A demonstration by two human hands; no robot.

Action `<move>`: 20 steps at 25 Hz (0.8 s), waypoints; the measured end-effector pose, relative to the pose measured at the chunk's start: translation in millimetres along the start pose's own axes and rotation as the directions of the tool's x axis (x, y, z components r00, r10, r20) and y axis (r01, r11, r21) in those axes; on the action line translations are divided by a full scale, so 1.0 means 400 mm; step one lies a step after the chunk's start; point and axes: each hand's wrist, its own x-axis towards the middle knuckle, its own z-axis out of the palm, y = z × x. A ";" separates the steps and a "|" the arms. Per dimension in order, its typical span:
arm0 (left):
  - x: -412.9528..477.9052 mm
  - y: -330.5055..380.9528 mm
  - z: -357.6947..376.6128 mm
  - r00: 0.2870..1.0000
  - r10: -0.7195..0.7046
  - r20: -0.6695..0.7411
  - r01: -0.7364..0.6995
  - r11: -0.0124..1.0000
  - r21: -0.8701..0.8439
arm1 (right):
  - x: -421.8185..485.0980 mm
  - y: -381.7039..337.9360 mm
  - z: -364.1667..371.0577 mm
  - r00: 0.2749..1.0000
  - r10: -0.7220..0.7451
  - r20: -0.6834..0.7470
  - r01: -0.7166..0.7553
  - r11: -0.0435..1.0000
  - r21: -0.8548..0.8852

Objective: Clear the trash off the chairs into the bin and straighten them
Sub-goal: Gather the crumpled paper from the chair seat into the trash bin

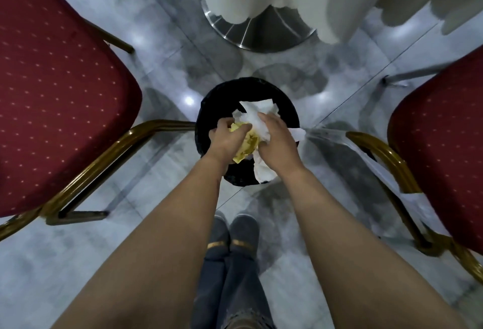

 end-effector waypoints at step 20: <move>-0.641 -0.011 -0.417 0.875 0.483 -0.039 -0.288 0.583 0.760 | -0.509 -0.485 -0.150 0.970 -0.191 0.148 0.240 0.830 -0.503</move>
